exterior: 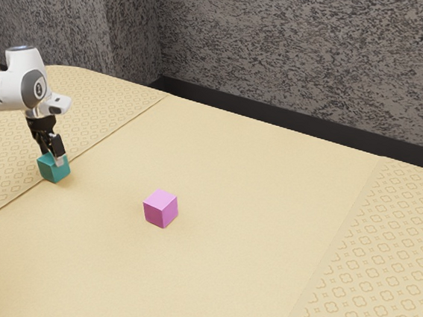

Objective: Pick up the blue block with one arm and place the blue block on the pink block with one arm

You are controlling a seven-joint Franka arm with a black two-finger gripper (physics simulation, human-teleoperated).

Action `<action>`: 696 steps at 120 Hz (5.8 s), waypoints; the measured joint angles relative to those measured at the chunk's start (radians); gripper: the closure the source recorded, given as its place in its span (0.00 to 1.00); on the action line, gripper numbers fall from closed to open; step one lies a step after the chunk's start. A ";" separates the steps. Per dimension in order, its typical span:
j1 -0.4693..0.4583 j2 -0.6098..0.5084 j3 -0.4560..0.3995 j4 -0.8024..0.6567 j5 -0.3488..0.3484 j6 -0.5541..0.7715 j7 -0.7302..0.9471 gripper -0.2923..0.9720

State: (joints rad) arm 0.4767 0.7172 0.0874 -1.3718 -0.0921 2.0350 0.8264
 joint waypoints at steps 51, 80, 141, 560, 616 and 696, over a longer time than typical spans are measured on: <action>0.002 0.024 0.000 0.011 -0.015 -0.002 0.014 0.23; 0.002 0.040 0.001 0.029 -0.017 -0.018 -0.013 0.23; 0.002 0.070 0.001 0.052 -0.017 -0.028 -0.051 0.23; -0.035 -0.310 -0.577 -0.435 0.287 0.102 -0.952 0.48; -0.036 -0.277 -0.578 -0.407 0.300 0.106 -0.967 0.48; -0.038 -0.284 -0.586 -0.418 0.294 0.102 -0.887 0.48</action>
State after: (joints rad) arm 0.4389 0.4337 -0.4986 -1.7899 0.2022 2.1373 -0.0610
